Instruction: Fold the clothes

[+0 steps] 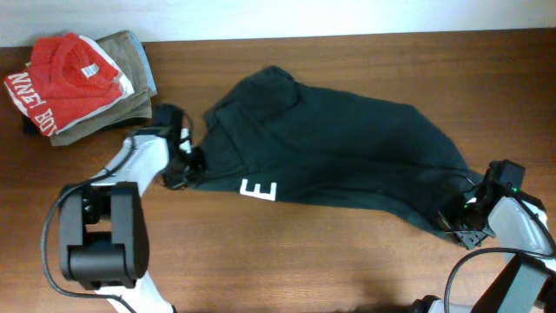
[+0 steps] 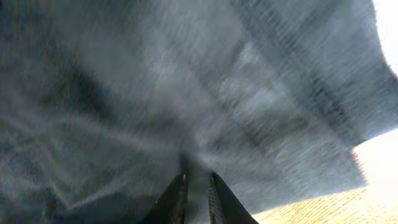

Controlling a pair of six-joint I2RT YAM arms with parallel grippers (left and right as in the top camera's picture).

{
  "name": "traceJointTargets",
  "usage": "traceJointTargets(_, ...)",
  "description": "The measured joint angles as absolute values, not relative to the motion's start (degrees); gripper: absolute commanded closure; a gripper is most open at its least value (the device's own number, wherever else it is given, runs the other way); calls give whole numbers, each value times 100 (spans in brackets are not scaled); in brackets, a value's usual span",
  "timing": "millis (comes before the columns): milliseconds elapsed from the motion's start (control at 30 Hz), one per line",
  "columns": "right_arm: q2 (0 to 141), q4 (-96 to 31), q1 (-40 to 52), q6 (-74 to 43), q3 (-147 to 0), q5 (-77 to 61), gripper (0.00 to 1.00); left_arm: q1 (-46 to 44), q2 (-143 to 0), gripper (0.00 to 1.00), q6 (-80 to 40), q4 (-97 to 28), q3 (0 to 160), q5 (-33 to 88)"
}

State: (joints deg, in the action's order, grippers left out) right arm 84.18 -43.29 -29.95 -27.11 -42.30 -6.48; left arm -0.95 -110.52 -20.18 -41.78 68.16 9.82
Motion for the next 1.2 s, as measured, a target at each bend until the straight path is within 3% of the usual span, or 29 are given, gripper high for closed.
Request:
traceJointTargets(133,8420,-4372,-2995,-2722,-4230,-541,89,222,-11052,99,-2104,-4534,6825,1011)
traceJointTargets(200,8420,-4388,-2995,-2727,-4230,-467,96,340,-11052,99,-2204,-4694,6827,1015)
traceJointTargets(433,8418,-4665,-2995,-2744,-4410,-165,96,729,-10938,99,-2394,-5092,6794,878)
traceJointTargets(700,8431,-5898,-2993,-2856,-5942,-5,96,961,-8860,99,-2663,-5009,6740,454)
traceJointTargets(833,8427,-6125,-2877,-2561,-6241,-333,91,685,-8479,99,-2408,-4709,6740,716)
traceJointTargets(867,8429,-6165,-2790,-2506,-6235,-399,84,534,-8493,99,-2353,-4683,6740,755)
traceJointTargets(933,8429,-6139,-2569,-2392,-6160,-482,82,150,-8604,99,-2276,-4580,6740,832)
traceJointTargets(1200,8571,-5476,-2139,-2491,-5251,-613,89,-696,-10071,99,-2202,-4394,6740,963)
